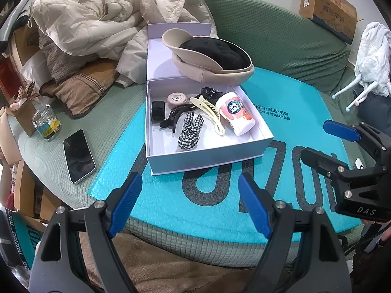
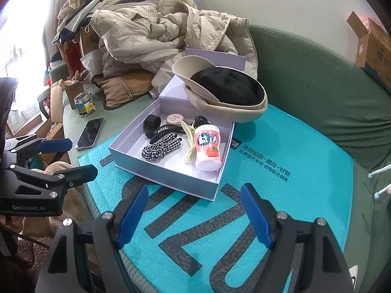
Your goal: Organize objects
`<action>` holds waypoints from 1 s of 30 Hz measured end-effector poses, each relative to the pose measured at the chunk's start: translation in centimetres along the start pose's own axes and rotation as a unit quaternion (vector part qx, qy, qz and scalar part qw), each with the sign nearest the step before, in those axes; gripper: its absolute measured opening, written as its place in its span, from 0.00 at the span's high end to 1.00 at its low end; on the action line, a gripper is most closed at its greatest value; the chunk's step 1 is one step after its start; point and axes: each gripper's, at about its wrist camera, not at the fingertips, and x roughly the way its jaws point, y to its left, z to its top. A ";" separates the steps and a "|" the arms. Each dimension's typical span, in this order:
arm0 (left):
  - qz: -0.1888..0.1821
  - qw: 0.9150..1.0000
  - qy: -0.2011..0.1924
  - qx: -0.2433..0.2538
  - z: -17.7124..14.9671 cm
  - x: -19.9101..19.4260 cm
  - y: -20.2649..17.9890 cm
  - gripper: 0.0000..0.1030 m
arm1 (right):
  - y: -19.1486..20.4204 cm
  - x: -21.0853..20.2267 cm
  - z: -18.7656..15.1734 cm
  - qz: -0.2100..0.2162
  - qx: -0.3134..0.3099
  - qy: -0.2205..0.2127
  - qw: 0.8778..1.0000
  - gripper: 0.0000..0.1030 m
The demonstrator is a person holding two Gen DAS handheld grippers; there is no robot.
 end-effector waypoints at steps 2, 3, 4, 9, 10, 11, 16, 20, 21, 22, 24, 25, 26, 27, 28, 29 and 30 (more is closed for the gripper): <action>-0.002 1.000 0.000 0.000 0.0 0.0 0.0 0.22 | 0.0 0.0 0.0 0.000 0.000 0.000 1.000 0.24; -0.001 1.000 0.000 0.001 -0.1 0.0 0.0 0.22 | 0.0 0.0 0.0 0.000 0.000 0.001 1.000 0.24; -0.001 1.000 0.001 0.001 -0.1 0.0 -0.1 0.22 | 0.0 0.0 0.0 0.000 0.000 0.000 1.000 0.24; -0.002 1.000 0.002 0.002 -0.1 0.0 -0.1 0.22 | 0.0 0.0 0.0 0.001 -0.002 0.001 1.000 0.24; -0.002 1.000 0.002 0.002 -0.1 0.0 -0.1 0.22 | 0.0 0.0 0.0 0.002 -0.003 0.000 1.000 0.24; -0.003 1.000 0.001 0.002 -0.1 0.0 0.0 0.22 | 0.0 0.0 0.1 0.002 -0.003 0.000 1.000 0.24; -0.002 1.000 0.000 0.002 -0.1 -0.1 0.1 0.22 | -0.1 0.2 0.1 0.003 -0.002 0.004 1.000 0.23; -0.010 1.000 0.000 -0.002 -0.2 -0.1 0.2 0.22 | 0.0 0.4 0.1 0.005 -0.003 0.009 1.000 0.24; -0.010 1.000 0.002 -0.002 -0.2 0.0 0.2 0.22 | 0.0 0.5 0.1 0.005 -0.003 0.009 1.000 0.24; -0.010 1.000 0.005 -0.003 -0.2 0.1 0.2 0.22 | 0.0 0.5 0.0 0.006 -0.003 0.010 1.000 0.24; -0.010 1.000 0.008 -0.004 -0.2 0.2 0.3 0.22 | 0.1 0.5 0.0 0.005 -0.003 0.010 1.000 0.24; -0.009 1.000 0.007 -0.005 -0.2 0.2 0.3 0.22 | 0.1 0.5 0.0 0.006 -0.003 0.010 1.000 0.24; -0.007 1.000 0.007 -0.005 -0.2 0.2 0.4 0.22 | 0.1 0.5 0.0 0.006 -0.003 0.010 1.000 0.23; -0.007 1.000 0.007 -0.005 -0.2 0.2 0.4 0.22 | 0.1 0.6 0.0 0.005 -0.003 0.010 1.000 0.23; -0.006 1.000 0.007 -0.005 -0.2 0.2 0.4 0.22 | 0.1 0.6 0.0 0.005 -0.003 0.011 1.000 0.24; -0.005 1.000 0.007 -0.006 -0.1 0.2 0.4 0.22 | 0.1 0.5 0.0 0.005 -0.003 0.011 1.000 0.24; -0.005 1.000 0.007 -0.006 -0.2 0.2 0.5 0.22 | 0.1 0.6 0.0 0.005 -0.003 0.011 1.000 0.23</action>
